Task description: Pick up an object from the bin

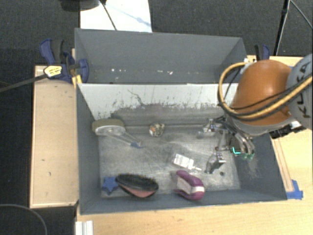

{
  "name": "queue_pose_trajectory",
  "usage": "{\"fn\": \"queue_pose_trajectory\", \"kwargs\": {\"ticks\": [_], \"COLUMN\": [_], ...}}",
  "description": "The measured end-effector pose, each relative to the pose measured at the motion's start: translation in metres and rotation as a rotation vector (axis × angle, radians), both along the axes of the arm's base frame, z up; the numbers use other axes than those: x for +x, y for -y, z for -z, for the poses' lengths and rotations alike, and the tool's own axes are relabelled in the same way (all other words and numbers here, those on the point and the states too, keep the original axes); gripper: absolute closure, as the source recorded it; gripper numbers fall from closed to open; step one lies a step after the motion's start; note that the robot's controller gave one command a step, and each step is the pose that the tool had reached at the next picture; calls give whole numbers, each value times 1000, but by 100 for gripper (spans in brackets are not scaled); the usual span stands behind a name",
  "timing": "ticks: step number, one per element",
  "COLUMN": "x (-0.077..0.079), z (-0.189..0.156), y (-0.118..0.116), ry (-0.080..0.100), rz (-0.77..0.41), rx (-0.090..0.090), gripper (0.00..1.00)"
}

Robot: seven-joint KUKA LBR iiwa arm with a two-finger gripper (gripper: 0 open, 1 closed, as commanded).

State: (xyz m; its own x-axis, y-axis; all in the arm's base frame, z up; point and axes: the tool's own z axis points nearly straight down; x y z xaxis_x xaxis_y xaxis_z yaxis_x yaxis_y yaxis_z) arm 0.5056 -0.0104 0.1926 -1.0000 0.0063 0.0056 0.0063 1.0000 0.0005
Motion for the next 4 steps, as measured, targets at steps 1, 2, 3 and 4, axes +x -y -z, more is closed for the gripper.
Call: {"fn": "queue_pose_trajectory", "kwargs": {"ticks": [1,2,3,4], "x": [-8,4,5,5], "z": [119,92,86,120], "y": [-52,-17,-48,-33], "ry": [20,10,11,10], "rz": [310,549,660,597], "rx": [1,-2,0,0], "gripper": [0,0,0,0]}}
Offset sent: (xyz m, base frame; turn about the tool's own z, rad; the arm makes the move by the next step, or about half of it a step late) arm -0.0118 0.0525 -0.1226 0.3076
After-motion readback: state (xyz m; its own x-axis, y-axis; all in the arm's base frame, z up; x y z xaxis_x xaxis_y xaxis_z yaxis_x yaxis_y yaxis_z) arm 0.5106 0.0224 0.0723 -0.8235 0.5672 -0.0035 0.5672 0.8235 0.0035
